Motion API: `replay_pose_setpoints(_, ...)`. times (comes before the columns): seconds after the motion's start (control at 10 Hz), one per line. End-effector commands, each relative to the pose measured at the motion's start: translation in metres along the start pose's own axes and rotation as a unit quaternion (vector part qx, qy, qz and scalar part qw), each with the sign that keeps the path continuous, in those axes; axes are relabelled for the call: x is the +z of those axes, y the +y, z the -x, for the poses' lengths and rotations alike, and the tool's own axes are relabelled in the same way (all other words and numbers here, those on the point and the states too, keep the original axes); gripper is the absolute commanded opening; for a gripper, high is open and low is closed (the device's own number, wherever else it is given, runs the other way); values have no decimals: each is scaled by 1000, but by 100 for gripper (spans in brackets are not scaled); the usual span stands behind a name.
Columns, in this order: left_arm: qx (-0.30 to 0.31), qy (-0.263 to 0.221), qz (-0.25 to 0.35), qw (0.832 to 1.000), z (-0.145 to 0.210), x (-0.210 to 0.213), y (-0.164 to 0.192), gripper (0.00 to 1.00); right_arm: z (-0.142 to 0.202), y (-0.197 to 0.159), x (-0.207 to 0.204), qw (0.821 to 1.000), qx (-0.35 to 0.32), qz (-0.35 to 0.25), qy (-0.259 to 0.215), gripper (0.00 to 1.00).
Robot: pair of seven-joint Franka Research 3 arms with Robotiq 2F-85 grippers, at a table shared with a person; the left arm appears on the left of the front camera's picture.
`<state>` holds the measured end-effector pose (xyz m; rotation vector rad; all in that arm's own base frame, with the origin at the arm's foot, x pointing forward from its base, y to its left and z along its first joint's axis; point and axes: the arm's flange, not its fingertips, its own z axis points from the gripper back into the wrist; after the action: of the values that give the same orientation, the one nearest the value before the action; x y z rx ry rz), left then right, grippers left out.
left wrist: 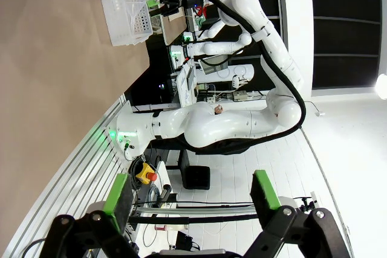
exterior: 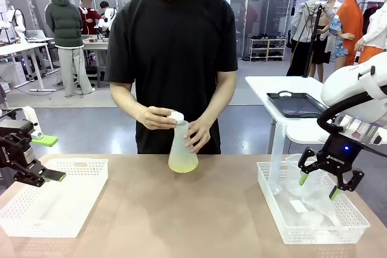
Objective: Prepare the solutions needed for the experiment.
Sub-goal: When the human places the Big flask in the center of the table, pick up the Big flask and place it in the left Organizing basket.
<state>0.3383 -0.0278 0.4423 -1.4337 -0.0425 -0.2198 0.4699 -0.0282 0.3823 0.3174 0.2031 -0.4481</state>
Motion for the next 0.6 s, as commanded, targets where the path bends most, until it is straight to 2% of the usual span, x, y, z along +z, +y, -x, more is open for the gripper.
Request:
replay_pose_setpoints(0.0,-4,5,3,1000,2,2,-1,100,0,0,0,1000,-3,-4,2,84)
replay_pose_setpoints(0.3,-4,5,3,1000,2,2,-1,100,0,0,0,1000,0,0,0,85)
replay_pose_setpoints(0.4,-4,5,3,1000,2,2,-1,100,34,-1,20,996,23,-89,-16,85)
replay_pose_setpoints(0.5,-4,5,3,1000,2,2,-1,100,62,-1,40,988,42,-147,-27,85)
